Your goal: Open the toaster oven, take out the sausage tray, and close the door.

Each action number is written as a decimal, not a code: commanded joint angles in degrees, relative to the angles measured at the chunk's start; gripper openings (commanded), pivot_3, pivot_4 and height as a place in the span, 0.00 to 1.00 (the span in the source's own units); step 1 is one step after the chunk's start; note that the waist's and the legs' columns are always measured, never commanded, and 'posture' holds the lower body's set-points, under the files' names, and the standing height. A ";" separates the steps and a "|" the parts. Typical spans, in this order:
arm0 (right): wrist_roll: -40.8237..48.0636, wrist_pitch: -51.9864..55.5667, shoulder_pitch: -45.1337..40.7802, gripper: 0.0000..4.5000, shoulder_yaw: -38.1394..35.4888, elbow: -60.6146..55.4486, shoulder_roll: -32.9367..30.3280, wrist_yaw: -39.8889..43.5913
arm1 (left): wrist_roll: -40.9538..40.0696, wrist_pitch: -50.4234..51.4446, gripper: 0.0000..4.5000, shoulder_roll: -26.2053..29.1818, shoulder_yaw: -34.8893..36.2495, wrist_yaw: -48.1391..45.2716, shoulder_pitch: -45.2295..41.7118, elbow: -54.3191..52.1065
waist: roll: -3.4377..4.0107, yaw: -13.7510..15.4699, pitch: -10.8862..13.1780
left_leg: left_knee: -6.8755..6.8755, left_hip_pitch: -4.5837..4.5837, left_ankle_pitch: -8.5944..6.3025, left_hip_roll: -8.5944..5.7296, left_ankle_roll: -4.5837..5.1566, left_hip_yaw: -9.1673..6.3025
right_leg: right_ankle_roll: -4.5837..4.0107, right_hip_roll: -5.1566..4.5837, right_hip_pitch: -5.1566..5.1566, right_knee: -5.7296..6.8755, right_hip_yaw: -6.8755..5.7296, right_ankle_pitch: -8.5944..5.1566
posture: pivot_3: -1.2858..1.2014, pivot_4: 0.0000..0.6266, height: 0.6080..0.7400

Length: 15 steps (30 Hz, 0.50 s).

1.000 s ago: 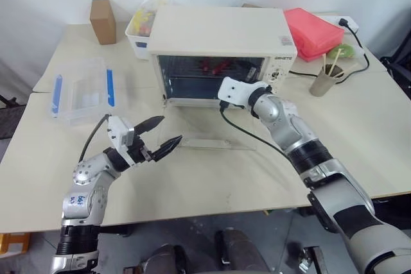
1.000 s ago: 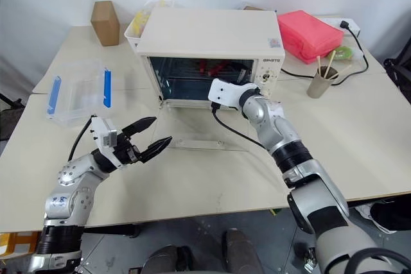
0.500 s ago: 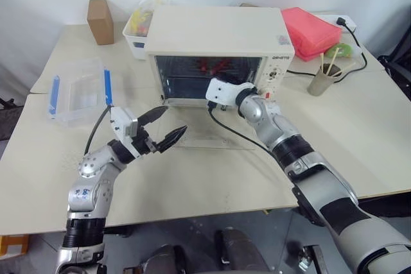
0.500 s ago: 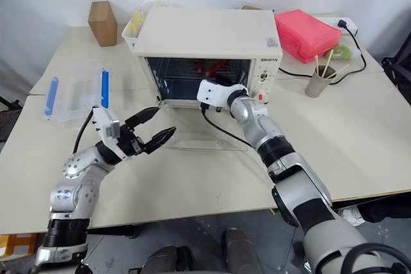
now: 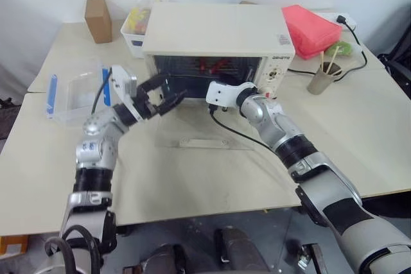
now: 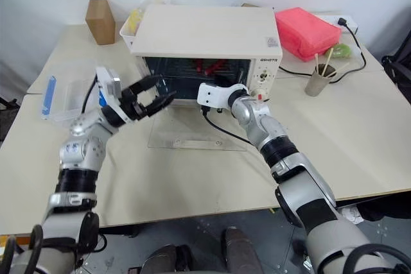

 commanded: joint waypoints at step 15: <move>-1.15 9.24 23.64 0.00 -3.87 -44.91 -6.66 13.37 | -0.65 -0.17 0.97 -0.44 2.03 -4.18 -5.72 10.84 | -0.05 0.20 0.03 | 0.12 0.01 0.05 0.05 -0.10 -0.05 | -0.10 0.09 -0.06 -0.01 0.01 -0.06 | 0.52 0.24 1.00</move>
